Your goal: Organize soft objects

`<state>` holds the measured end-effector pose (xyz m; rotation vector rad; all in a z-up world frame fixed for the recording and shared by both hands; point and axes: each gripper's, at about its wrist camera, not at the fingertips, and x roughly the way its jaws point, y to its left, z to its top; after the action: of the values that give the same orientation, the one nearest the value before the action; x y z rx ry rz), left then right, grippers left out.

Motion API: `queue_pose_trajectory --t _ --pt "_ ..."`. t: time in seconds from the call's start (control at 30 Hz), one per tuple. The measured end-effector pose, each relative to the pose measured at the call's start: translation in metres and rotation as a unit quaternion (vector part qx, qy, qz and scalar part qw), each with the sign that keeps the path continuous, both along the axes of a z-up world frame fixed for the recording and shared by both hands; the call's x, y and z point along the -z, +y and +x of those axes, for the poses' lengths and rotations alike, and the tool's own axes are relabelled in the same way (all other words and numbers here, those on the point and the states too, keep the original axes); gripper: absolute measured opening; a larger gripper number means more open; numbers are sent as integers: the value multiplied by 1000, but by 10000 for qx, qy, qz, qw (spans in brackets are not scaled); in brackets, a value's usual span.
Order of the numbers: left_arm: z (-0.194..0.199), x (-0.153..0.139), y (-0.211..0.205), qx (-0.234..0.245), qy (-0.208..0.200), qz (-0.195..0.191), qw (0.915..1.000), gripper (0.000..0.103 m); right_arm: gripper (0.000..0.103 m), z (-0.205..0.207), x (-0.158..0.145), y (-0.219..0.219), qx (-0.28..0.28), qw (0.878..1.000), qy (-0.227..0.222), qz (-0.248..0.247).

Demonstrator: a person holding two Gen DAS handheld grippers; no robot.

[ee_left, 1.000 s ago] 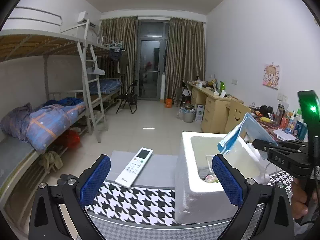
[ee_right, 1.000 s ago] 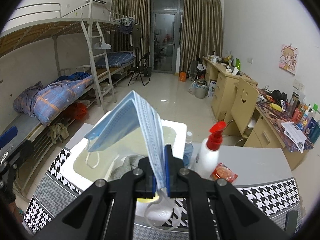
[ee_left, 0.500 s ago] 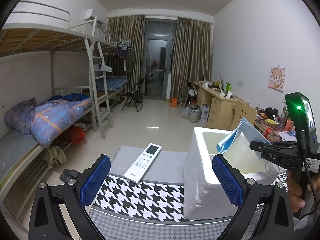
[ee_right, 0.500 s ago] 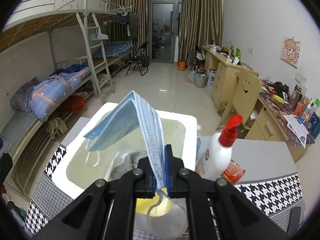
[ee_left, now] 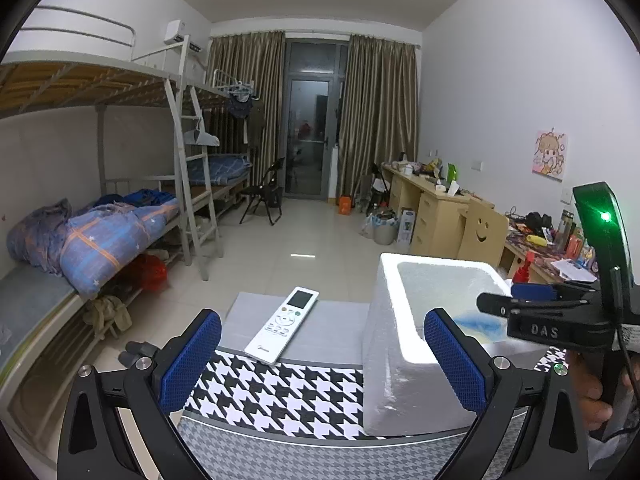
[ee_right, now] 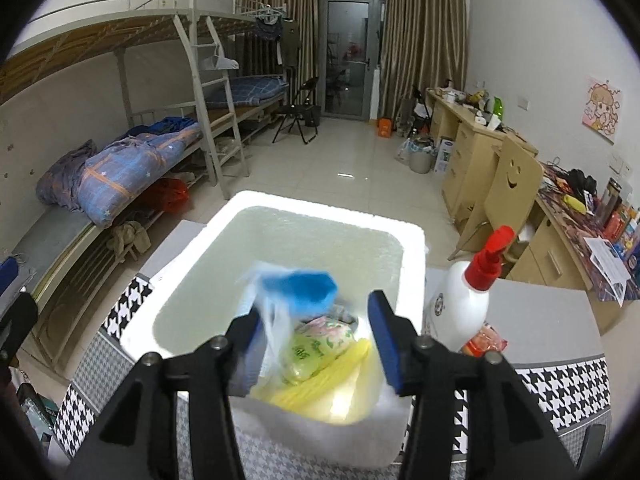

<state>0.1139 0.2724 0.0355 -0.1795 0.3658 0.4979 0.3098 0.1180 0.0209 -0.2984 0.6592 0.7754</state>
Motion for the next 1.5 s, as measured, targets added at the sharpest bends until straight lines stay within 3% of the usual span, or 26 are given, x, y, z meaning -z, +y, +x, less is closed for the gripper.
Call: queue_pose_trajectory --t 0.07,0.27,0.7,0.97,1.5 --pt "0 -1 -3 6 -5 14 10000 102 65 -3 -1 -3 -70 10000 -5 -21" --pt "-3 -6 -12 72 -61 32 10000 102 65 -12 -4 -12 -201 9997 -98 -69" --pt "-18 -17 -32 141 -157 139 9997 102 68 -33 -25 -44 -213 9987 -288 373" --pt "-29 -23 -53 254 -234 241 9991 102 78 -58 -34 -66 -33 9955 -761 572" --pt "-61 -31 -93 469 -399 294 9977 102 80 -101 -40 -110 -98 9886 -1172 945"
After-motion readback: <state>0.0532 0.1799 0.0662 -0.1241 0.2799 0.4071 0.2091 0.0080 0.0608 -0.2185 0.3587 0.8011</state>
